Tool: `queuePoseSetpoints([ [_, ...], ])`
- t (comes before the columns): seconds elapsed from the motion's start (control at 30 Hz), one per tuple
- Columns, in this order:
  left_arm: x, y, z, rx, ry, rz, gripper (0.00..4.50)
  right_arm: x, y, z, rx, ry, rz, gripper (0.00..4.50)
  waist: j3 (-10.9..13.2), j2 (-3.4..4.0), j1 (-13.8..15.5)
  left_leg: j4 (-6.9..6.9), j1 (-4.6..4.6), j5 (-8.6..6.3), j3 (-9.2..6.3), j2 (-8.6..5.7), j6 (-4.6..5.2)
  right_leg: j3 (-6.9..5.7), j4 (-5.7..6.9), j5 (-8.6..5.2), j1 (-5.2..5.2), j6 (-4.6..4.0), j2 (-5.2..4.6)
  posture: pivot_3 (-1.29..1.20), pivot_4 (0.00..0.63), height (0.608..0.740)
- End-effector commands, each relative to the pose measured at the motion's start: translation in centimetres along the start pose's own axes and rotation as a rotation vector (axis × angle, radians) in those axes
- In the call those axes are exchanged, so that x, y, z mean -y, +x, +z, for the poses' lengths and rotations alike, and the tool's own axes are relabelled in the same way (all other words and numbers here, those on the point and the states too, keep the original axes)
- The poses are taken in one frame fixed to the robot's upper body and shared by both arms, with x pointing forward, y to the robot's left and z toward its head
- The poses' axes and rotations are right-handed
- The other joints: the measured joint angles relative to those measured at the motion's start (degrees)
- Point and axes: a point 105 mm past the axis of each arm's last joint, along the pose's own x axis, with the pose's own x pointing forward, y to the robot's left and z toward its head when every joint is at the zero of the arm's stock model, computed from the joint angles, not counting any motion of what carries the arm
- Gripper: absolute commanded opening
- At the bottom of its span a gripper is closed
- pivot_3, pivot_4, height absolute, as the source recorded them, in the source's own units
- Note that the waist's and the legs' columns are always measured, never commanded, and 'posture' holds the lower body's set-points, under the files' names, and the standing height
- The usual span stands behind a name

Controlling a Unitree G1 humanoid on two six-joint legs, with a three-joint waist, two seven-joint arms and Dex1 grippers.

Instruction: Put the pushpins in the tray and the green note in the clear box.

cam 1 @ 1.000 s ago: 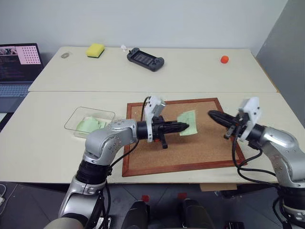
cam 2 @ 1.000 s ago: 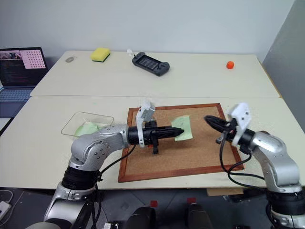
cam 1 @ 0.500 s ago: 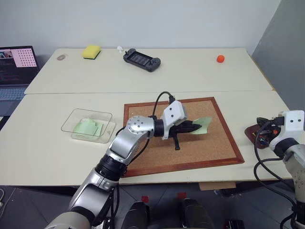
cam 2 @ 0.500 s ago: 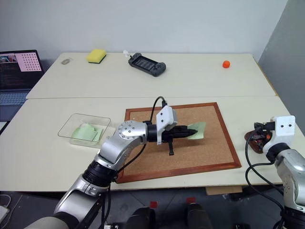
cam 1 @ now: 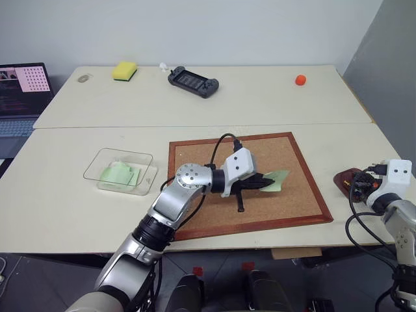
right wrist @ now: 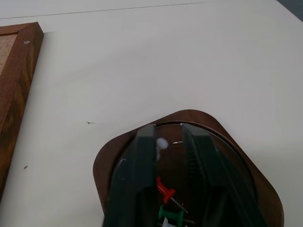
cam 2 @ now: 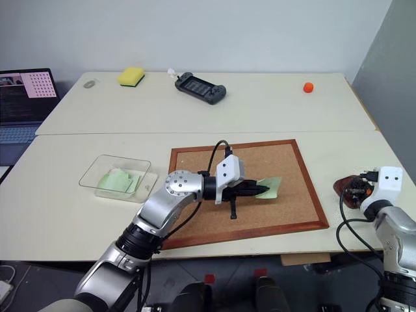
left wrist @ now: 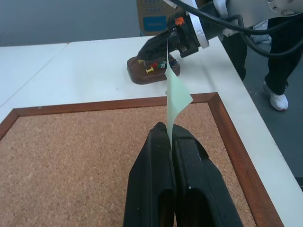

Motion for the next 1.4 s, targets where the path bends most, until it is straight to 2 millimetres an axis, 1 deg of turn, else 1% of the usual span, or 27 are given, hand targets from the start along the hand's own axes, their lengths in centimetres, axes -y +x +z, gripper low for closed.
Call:
queuePoseSetpoints([
  [0.03, -0.2, -0.2, 1.2, 0.031, 0.033, 0.02, 0.0, 0.4, -0.1, 1.6, 0.061, -0.045, -0.014, 1.97, 0.0, 0.0, 0.01, 0.0, 0.0, 0.0, 0.0, 0.0, 0.0, 0.0, 0.0, 0.0, 0.0, 0.0, 0.0, 0.0, 0.15, 0.74],
  [0.17, -0.1, -0.3, 1.0, 0.024, 0.029, 0.019, 0.0, 0.4, -0.2, 1.5, 0.062, -0.049, -0.017, 2.92, 0.0, 0.01, 0.0, 0.0, 0.01, 0.0, 0.01, 0.0, 0.0, 0.0, 0.0, 0.0, 0.0, 0.0, 0.0, 0.0, 0.15, 0.74],
  [0.33, 0.1, -0.5, 0.8, 0.019, 0.028, 0.017, 0.0, 0.6, -0.8, 2.1, 0.085, -0.057, -0.011, 3.97, -0.01, 0.01, 0.01, 0.0, 0.01, 0.0, 0.01, 0.01, 0.0, 0.01, 0.01, 0.0, 0.0, 0.0, 0.0, 0.0, 0.15, 0.74],
  [0.37, 0.1, -0.4, 0.8, 0.02, 0.027, 0.016, 0.0, 0.6, -1.0, 2.3, 0.092, -0.063, 0.0, 3.97, -0.01, 0.01, 0.01, 0.0, 0.01, 0.0, 0.0, 0.01, 0.0, 0.0, 0.0, 0.0, 0.0, 0.0, 0.0, 0.0, 0.15, 0.74],
  [0.43, -0.1, -0.4, 1.0, 0.029, 0.019, 0.023, 0.0, -0.7, -1.5, 3.7, 0.145, -0.073, 0.096, 3.97, 0.0, 0.04, 0.0, 0.0, 0.01, 0.0, 0.01, 0.01, 0.0, 0.01, 0.01, 0.0, 0.0, 0.0, 0.0, 0.0, 0.15, 0.74],
  [0.5, -0.4, -0.6, 1.2, 0.038, 0.005, 0.039, 0.0, -2.8, -2.2, 5.0, 0.196, -0.111, 0.22, 3.97, -0.01, 0.05, -0.05, 0.0, 0.01, 0.0, 0.02, 0.01, 0.0, 0.01, 0.01, 0.0, 0.0, 0.0, 0.0, 0.0, 0.15, 0.74],
  [0.53, -0.6, -0.7, 1.3, 0.044, -0.005, 0.05, 0.0, -4.1, -2.7, 5.4, 0.216, -0.135, 0.302, 3.97, 0.01, 0.07, -0.04, 0.0, 0.01, 0.0, 0.01, 0.0, 0.0, 0.01, 0.01, 0.0, 0.0, 0.0, 0.0, 0.0, 0.15, 0.74],
  [0.57, -1.4, -1.2, 1.3, 0.047, -0.023, 0.096, 0.0, -6.5, -3.4, 6.2, 0.237, -0.153, 0.431, 3.97, 0.01, 0.07, -0.07, 0.0, 0.01, 0.0, 0.0, 0.0, 0.0, -0.01, 0.01, 0.0, 0.0, 0.0, 0.0, 0.0, 0.15, 0.74],
  [0.6, -2.0, -1.6, 1.3, 0.048, -0.034, 0.129, 0.0, -8.1, -4.1, 6.6, 0.247, -0.163, 0.517, 3.97, 0.01, 0.06, -0.1, 0.0, 0.01, 0.0, 0.01, 0.0, 0.0, -0.01, 0.0, 0.0, 0.0, 0.01, 0.03, 0.0, 0.15, 0.74],
  [0.63, -3.1, -2.4, 1.4, 0.056, -0.06, 0.193, 0.0, -10.3, -5.0, 7.0, 0.256, -0.188, 0.636, 3.97, 0.03, 0.1, -0.19, 0.0, 0.02, 0.0, 0.0, 0.0, 0.0, -0.02, 0.0, 0.0, 0.0, 0.01, 0.05, 0.0, 0.15, 0.74],
  [0.67, -4.1, -3.2, 1.6, 0.062, -0.077, 0.254, 0.0, -12.0, -5.7, 7.2, 0.26, -0.214, 0.726, 3.97, 0.04, 0.11, -0.42, 0.0, 0.02, 0.0, -0.01, 0.03, 0.0, -0.01, 0.02, 0.0, -0.01, 0.01, 0.05, 0.0, 0.15, 0.74],
  [0.7, -4.7, -3.8, 1.7, 0.066, -0.087, 0.29, 0.0, -12.9, -6.1, 7.3, 0.26, -0.231, 0.776, 3.97, 0.04, 0.08, -0.49, 0.0, 0.03, 0.0, 0.01, 0.03, 0.0, 0.0, 0.02, 0.0, -0.02, 0.01, 0.1, 0.0, 0.15, 0.74],
  [0.77, -6.4, -6.2, 2.3, 0.065, -0.084, 0.425, 0.0, -15.8, -7.1, 7.6, 0.27, -0.257, 0.922, 3.97, 0.04, 0.08, -0.47, 0.01, 0.04, 0.0, -0.13, 0.05, 0.0, -0.12, 0.01, 0.0, 0.02, 0.01, 0.16, 0.0, 0.15, 0.74],
  [0.83, -7.6, -8.9, 2.9, 0.05, -0.066, 0.552, 0.0, -18.0, -7.8, 7.9, 0.285, -0.284, 1.03, 3.97, 0.08, 0.03, -0.59, 0.02, 0.04, 0.0, -0.14, 0.04, 0.0, -0.13, 0.02, 0.0, 0.02, 0.01, 0.16, 0.0, 0.15, 0.74],
  [0.87, -7.9, -10.1, 3.3, 0.053, -0.07, 0.607, 0.0, -18.8, -8.0, 8.1, 0.292, -0.288, 1.066, 3.97, 0.08, 0.03, -0.62, 0.03, 0.02, 0.0, -0.11, 0.05, 0.0, -0.1, 0.03, 0.0, -0.01, 0.01, 0.16, 0.0, 0.15, 0.74],
  [0.9, -8.0, -10.9, 3.5, 0.057, -0.076, 0.64, 0.0, -19.2, -8.1, 8.2, 0.296, -0.29, 1.085, 3.97, 0.08, 0.02, -0.53, 0.03, 0.03, 0.0, -0.13, 0.08, 0.0, -0.11, 0.03, 0.0, -0.01, 0.01, 0.15, 0.0, 0.15, 0.74],
  [0.97, -8.6, -14.6, 4.0, 0.054, -0.102, 0.792, 0.0, -20.7, -7.9, 8.7, 0.313, -0.277, 1.137, 3.97, 0.09, 0.0, -0.21, 0.01, -0.01, 0.0, -0.25, 0.12, -0.01, -0.19, 0.01, 0.0, -0.01, 0.01, 0.06, 0.0, 0.15, 0.74],
  [1.03, -8.8, -18.2, 3.9, 0.042, -0.128, 0.932, 0.0, -22.0, -7.5, 9.1, 0.325, -0.238, 1.177, 3.97, 0.1, -0.01, -0.27, 0.01, -0.03, 0.0, -0.32, 0.17, -0.01, -0.12, -0.01, 0.0, -0.04, 0.01, 0.0, 0.0, 0.15, 0.74],
  [1.13, -8.9, -25.0, 2.1, -0.033, -0.156, 1.221, 0.0, -23.9, -7.9, 9.4, 0.339, -0.223, 1.278, 3.97, 0.1, -0.02, -0.02, 0.01, -0.03, 0.0, -0.44, 0.14, -0.02, -0.16, -0.01, 0.0, -0.04, 0.01, -0.03, 0.0, 0.15, 0.74],
  [1.17, -8.7, -27.0, 1.5, -0.056, -0.162, 1.313, 0.0, -24.3, -8.0, 9.5, 0.345, -0.223, 1.303, 3.97, 0.1, -0.02, -0.09, 0.01, -0.02, 0.0, -0.55, 0.13, -0.02, -0.18, 0.0, 0.0, -0.05, 0.0, -0.05, 0.0, 0.15, 0.74],
  [1.2, -8.4, -28.5, 1.1, -0.069, -0.17, 1.384, 0.0, -24.6, -8.1, 9.6, 0.35, -0.222, 1.322, 3.97, 0.1, -0.02, -0.02, 0.0, -0.01, 0.0, -0.56, 0.14, -0.02, -0.18, -0.01, 0.0, -0.05, 0.0, -0.04, 0.0, 0.15, 0.74],
  [1.27, -7.9, -30.1, -0.4, -0.095, -0.208, 1.469, 0.0, -25.2, -8.2, 9.8, 0.357, -0.222, 1.353, 3.97, 0.11, -0.04, 0.02, 0.01, -0.04, 0.0, -0.65, 0.13, -0.02, -0.24, -0.01, 0.0, -0.07, 0.0, -0.06, 0.0, 0.15, 0.74],
  [1.3, -7.6, -30.2, -1.3, -0.092, -0.243, 1.482, 0.0, -25.4, -8.2, 9.8, 0.359, -0.219, 1.366, 3.97, 0.1, -0.07, 0.29, 0.02, -0.05, 0.0, -0.66, 0.13, -0.02, -0.25, -0.01, 0.0, -0.06, 0.0, -0.07, 0.0, 0.15, 0.74],
  [1.33, -7.3, -30.0, -2.2, -0.088, -0.269, 1.478, 0.0, -25.6, -8.1, 9.7, 0.36, -0.221, 1.377, 3.97, 0.1, -0.07, 0.4, 0.02, -0.07, 0.01, -0.72, 0.08, -0.02, -0.31, -0.02, 0.01, -0.04, 0.0, -0.1, 0.0, 0.15, 0.74],
  [1.4, -7.1, -29.2, -3.1, -0.071, -0.301, 1.461, 0.0, -25.8, -8.0, 9.5, 0.357, -0.223, 1.385, 3.97, 0.09, -0.09, 0.8, 0.03, -0.07, 0.01, -0.72, 0.01, -0.02, -0.32, -0.02, 0.01, 0.0, 0.0, -0.18, 0.0, 0.15, 0.74],
])
